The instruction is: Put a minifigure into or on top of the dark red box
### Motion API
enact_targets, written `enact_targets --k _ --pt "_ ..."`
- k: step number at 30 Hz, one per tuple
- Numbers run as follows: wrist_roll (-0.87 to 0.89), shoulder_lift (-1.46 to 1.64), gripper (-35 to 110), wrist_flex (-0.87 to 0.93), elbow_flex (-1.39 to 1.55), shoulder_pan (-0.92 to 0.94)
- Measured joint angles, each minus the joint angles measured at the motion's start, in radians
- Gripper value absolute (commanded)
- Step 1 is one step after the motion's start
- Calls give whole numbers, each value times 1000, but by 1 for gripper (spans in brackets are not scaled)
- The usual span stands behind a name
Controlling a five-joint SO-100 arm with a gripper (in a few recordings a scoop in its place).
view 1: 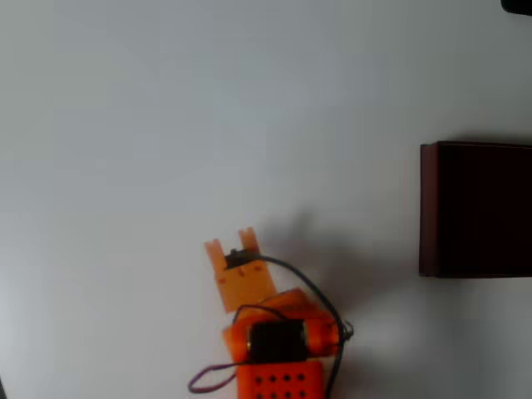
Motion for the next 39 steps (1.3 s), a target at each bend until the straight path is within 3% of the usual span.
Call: enact_targets --k 5,18,24,39 --pt "-29 160 27 -6 103 44" --pt "-44 103 21 -117 160 35" --pt "-46 5 11 -192 155 37" --pt "-44 -64 1 -216 140 41"
